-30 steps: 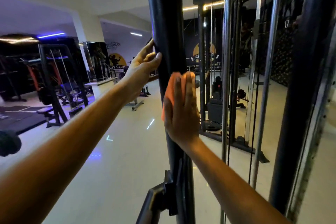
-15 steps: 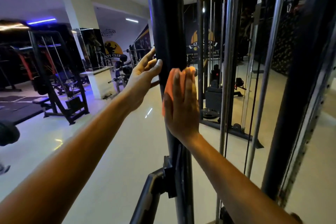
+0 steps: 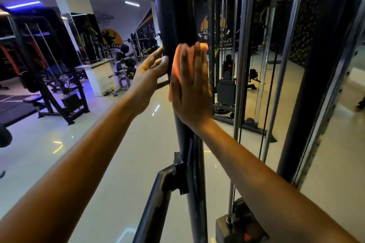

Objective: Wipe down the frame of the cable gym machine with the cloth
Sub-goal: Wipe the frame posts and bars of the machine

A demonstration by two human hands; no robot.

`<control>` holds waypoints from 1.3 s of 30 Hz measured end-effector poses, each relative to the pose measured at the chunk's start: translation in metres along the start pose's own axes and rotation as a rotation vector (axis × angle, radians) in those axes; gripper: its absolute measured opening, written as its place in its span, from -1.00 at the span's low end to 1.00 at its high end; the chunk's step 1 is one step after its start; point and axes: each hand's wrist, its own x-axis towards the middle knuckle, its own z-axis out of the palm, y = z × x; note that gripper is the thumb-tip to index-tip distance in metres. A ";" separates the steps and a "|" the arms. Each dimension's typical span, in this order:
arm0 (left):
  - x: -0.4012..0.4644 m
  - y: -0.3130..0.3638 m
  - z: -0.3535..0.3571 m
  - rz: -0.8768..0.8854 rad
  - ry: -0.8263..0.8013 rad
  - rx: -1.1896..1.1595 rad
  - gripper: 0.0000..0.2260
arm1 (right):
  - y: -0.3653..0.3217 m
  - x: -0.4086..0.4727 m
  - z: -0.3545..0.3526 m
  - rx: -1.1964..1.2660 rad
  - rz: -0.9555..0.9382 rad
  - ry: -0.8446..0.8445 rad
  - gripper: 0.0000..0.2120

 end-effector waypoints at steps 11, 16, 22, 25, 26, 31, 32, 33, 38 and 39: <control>-0.033 -0.044 0.017 -0.081 -0.042 -0.056 -0.49 | 0.018 -0.079 0.002 0.088 0.072 -0.136 -0.25; -0.035 -0.049 0.018 -0.069 -0.025 -0.048 -0.51 | 0.014 -0.075 0.004 0.034 0.040 -0.077 -0.21; -0.054 -0.068 0.028 -0.079 -0.013 -0.052 -0.49 | 0.031 -0.203 -0.006 0.045 0.164 -0.343 -0.16; -0.056 -0.073 0.034 -0.067 0.009 -0.060 -0.49 | 0.025 -0.167 -0.001 0.111 0.159 -0.263 -0.27; -0.055 -0.074 0.034 -0.066 0.009 -0.061 -0.50 | 0.021 -0.144 0.000 0.134 0.153 -0.219 -0.29; -0.056 -0.077 0.032 -0.078 0.015 -0.038 -0.48 | 0.017 -0.091 0.006 0.117 0.133 -0.125 -0.34; -0.058 -0.078 0.032 -0.073 0.007 -0.026 -0.48 | 0.020 -0.101 0.006 0.072 0.095 -0.130 -0.31; -0.059 -0.081 0.032 -0.070 0.002 -0.017 -0.49 | 0.023 -0.118 0.006 0.022 0.057 -0.158 -0.23; -0.075 -0.096 0.041 -0.124 0.040 -0.034 -0.46 | 0.043 -0.231 -0.003 -0.030 0.099 -0.384 -0.08; -0.078 -0.098 0.043 -0.129 0.041 -0.029 -0.45 | 0.044 -0.237 -0.004 -0.012 0.114 -0.397 -0.10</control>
